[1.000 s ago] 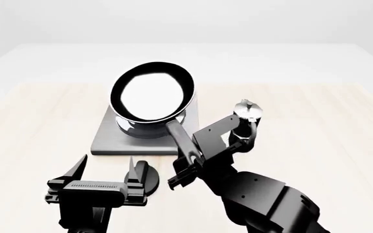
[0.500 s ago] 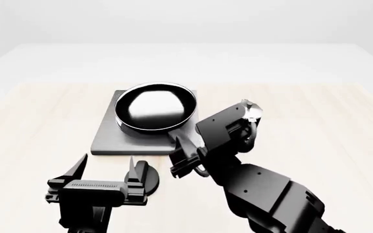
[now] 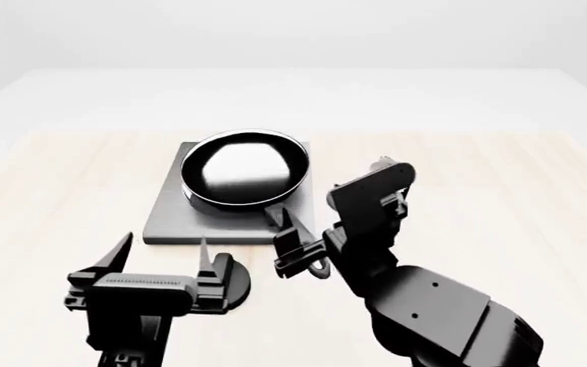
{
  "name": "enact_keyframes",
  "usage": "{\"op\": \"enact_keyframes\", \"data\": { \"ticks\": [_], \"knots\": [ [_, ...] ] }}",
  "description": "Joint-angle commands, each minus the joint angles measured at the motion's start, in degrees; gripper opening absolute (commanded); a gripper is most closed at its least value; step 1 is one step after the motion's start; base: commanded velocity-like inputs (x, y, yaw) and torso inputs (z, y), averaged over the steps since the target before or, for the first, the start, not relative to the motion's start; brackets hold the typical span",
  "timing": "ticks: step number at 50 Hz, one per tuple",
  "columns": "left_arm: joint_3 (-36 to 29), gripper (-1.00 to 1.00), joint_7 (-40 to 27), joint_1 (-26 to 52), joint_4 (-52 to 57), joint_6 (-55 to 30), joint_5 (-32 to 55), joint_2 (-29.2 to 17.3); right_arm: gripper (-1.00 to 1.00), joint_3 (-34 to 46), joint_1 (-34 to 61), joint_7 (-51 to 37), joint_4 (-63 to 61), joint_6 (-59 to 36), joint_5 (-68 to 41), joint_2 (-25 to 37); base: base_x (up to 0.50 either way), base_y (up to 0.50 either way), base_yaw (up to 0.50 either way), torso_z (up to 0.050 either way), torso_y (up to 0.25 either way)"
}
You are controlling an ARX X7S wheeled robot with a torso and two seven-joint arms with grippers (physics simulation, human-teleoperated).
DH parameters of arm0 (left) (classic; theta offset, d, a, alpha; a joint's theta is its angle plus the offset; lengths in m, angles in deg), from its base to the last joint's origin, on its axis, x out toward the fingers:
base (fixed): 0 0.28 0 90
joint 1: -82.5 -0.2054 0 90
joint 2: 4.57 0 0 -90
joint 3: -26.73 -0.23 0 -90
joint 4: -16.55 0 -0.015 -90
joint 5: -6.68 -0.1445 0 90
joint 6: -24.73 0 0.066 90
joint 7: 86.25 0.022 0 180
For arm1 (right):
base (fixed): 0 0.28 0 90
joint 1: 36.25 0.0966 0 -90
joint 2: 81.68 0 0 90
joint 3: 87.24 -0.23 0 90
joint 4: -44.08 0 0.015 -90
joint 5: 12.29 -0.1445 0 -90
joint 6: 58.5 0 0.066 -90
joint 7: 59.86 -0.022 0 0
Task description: Put the frying pan on the stove.
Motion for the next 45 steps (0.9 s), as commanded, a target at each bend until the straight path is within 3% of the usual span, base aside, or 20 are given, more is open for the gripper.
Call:
{"op": "enact_keyframes", "data": {
  "ticks": [1,17,45],
  "knots": [
    [0.82,1.0,-0.38,0.08,0.59,-0.45,0.55,-0.61,1.0,-2.71,-4.42,-0.71,-5.07,4.65,-0.08,3.13,0.0,0.0,0.0,0.0,0.0],
    [1.82,1.0,-0.69,-1.38,3.48,-0.36,1.17,-2.22,1.0,-3.39,-11.38,-9.22,-11.43,15.2,13.05,5.42,0.0,0.0,0.0,0.0,0.0],
    [0.5,1.0,-1.61,-3.63,7.6,0.33,-0.33,-2.99,1.0,-5.64,-17.86,-13.04,-20.53,19.01,13.51,9.04,0.0,0.0,0.0,0.0,0.0]
  ]
}}
